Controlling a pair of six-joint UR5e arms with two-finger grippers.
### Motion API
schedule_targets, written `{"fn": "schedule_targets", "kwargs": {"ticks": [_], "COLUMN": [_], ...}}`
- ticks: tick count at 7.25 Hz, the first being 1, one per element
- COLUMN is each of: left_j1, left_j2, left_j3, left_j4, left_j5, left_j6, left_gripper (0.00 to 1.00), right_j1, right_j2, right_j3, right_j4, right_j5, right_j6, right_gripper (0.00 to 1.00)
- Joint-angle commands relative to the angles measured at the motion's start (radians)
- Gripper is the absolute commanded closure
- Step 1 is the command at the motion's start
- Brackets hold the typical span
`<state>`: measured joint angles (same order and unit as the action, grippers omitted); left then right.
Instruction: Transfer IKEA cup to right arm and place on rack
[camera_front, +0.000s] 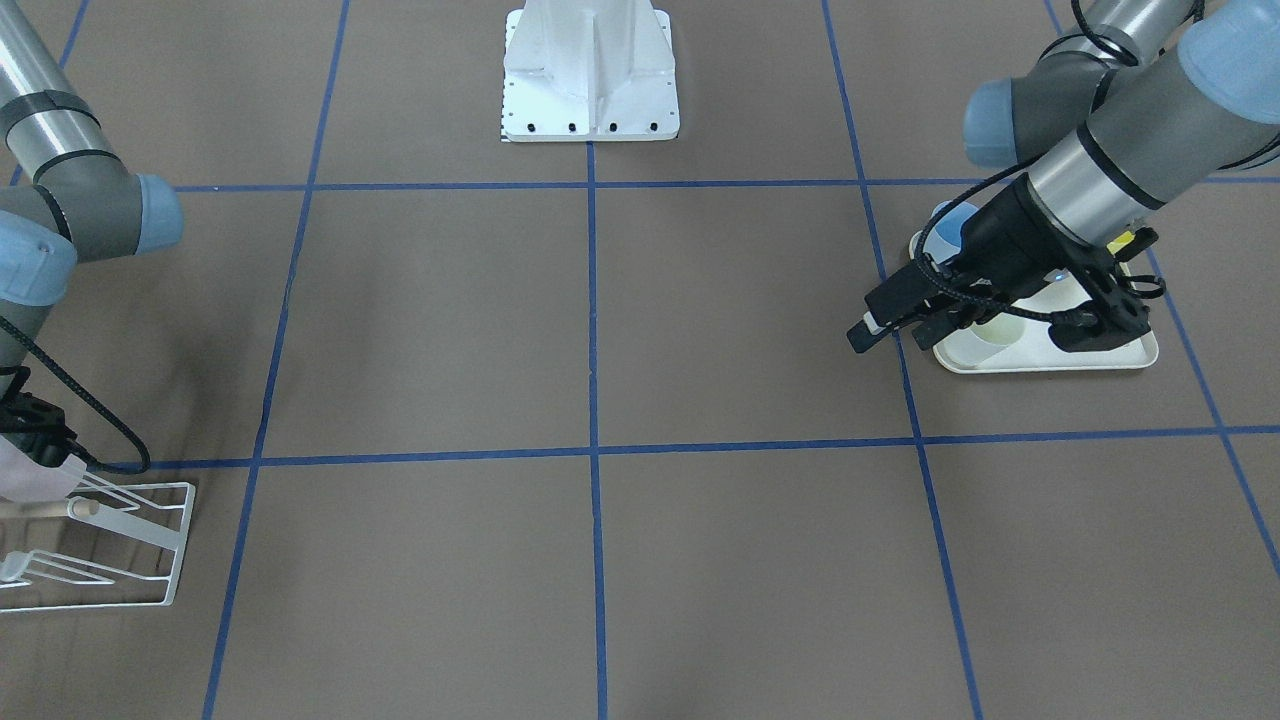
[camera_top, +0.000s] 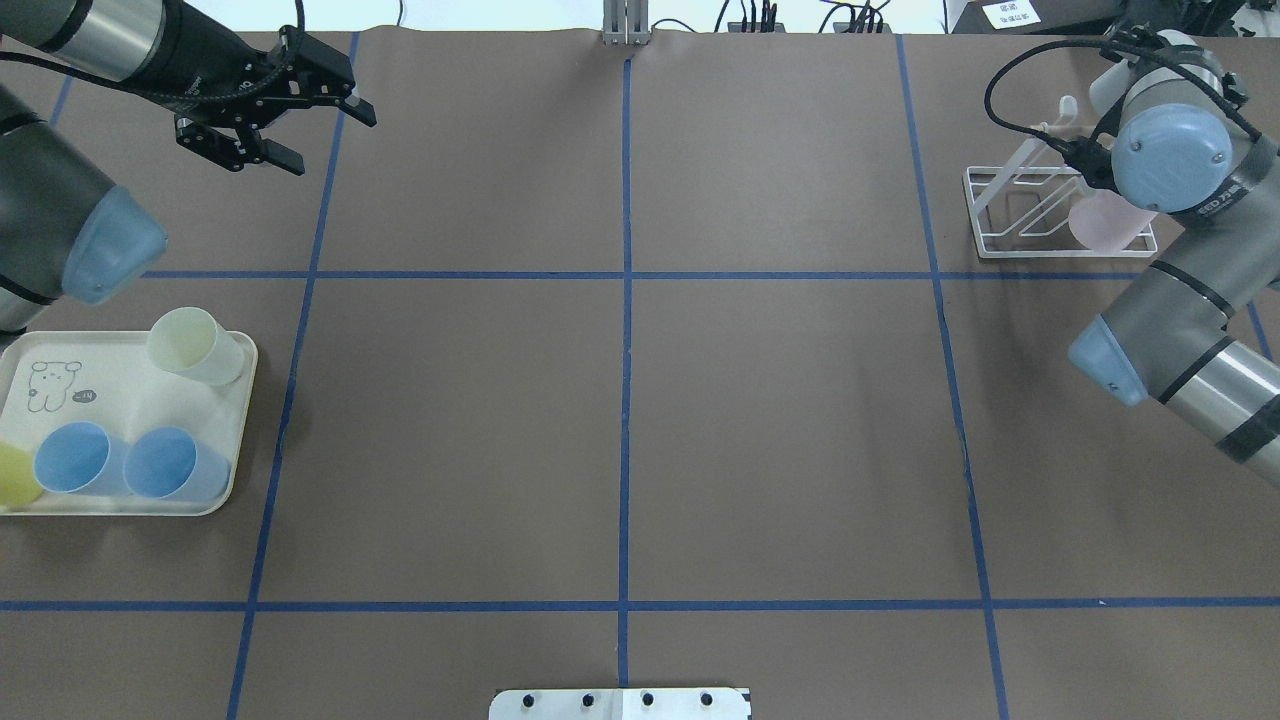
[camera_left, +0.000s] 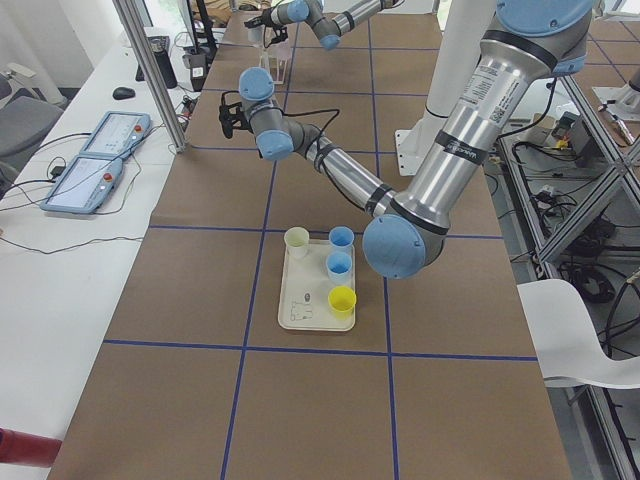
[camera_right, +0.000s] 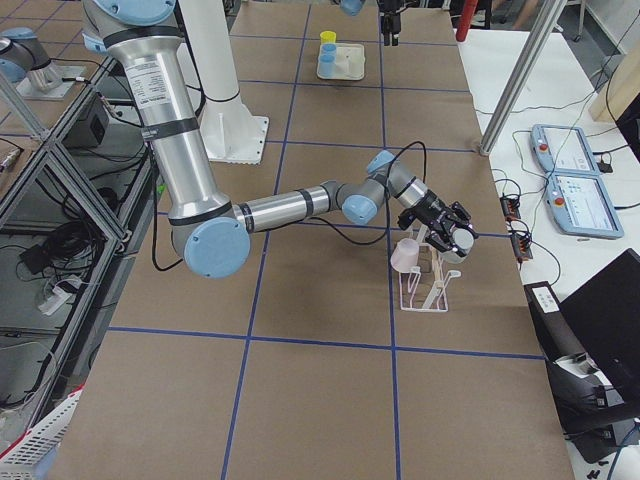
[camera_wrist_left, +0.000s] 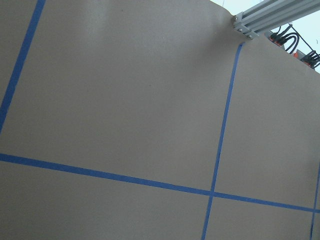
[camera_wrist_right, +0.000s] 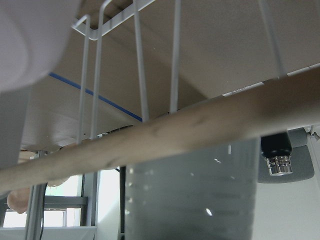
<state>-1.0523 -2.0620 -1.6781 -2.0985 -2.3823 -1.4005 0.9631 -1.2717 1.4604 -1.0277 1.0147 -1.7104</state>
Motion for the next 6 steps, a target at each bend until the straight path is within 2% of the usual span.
{"fn": "schedule_targets", "kwargs": {"ticks": [1, 4, 5, 6], "left_j1": [0.002, 0.000, 0.000, 0.000], "left_j2": [0.000, 0.000, 0.000, 0.000], "left_j3": [0.000, 0.000, 0.000, 0.000], "left_j4": [0.000, 0.000, 0.000, 0.000], "left_j5": [0.000, 0.000, 0.000, 0.000], "left_j6": [0.000, 0.000, 0.000, 0.000], "left_gripper": [0.00, 0.00, 0.00, 0.00], "right_j1": [-0.003, -0.009, -0.010, -0.012], "right_j2": [-0.002, -0.006, -0.006, -0.006], "right_j3": [0.000, 0.000, 0.000, 0.000], "right_j4": [0.000, 0.000, 0.000, 0.000], "right_j5": [-0.002, -0.002, -0.005, -0.005], "right_j6": [0.000, 0.000, 0.000, 0.000], "right_gripper": [0.36, 0.32, 0.24, 0.23]}}
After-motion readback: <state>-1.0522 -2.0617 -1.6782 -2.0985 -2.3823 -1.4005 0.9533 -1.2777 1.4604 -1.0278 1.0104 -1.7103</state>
